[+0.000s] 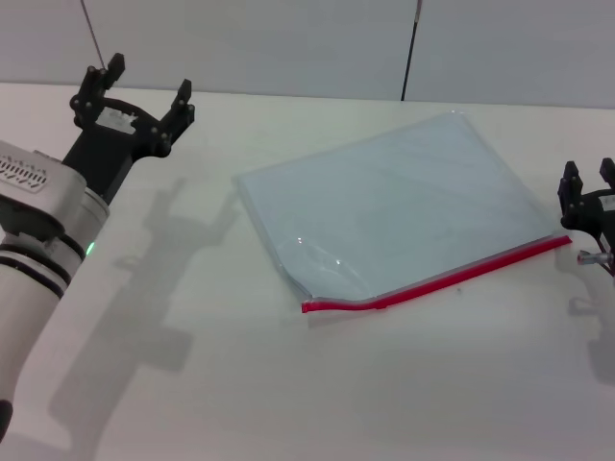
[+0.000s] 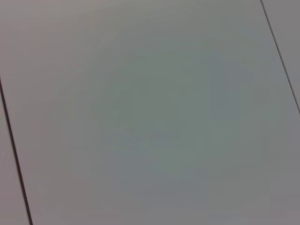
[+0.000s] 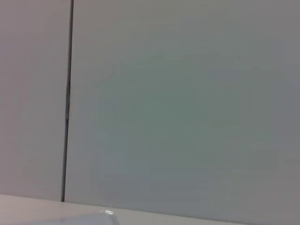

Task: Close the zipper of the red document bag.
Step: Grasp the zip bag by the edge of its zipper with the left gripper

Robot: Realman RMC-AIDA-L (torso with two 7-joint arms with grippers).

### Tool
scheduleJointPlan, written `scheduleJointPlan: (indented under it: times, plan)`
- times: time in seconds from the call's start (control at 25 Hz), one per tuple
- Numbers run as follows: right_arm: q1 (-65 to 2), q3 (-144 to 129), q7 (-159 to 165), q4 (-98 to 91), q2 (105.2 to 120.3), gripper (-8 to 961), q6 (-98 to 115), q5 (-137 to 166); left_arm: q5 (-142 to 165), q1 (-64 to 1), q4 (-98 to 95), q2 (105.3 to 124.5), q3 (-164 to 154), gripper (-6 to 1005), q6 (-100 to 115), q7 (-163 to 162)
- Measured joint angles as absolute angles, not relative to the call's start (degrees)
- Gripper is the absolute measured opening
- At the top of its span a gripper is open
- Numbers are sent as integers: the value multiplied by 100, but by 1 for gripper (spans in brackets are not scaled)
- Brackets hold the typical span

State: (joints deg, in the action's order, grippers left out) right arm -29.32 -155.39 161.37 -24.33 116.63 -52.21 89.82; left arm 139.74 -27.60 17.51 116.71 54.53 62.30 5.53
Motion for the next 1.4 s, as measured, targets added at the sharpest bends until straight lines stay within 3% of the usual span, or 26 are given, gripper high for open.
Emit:
scheduleJointPlan:
  times: [1.0, 1.2, 1.4]
  plan:
    - [-2986, -15537, 16136, -2396, 11654, 424, -4963, 8982, 14077, -2919, 2336, 11634, 5432, 848, 5347, 569]
    - [-2989, -15530, 16136, -2356, 11654, 424, -4928, 8980, 14586, -2917, 3104, 11497, 5442, 847, 4498, 595]
    - [-2986, -15530, 16136, -2338, 11654, 424, -4921, 8975, 15199, -2827, 4300, 11223, 5474, 845, 3001, 600]
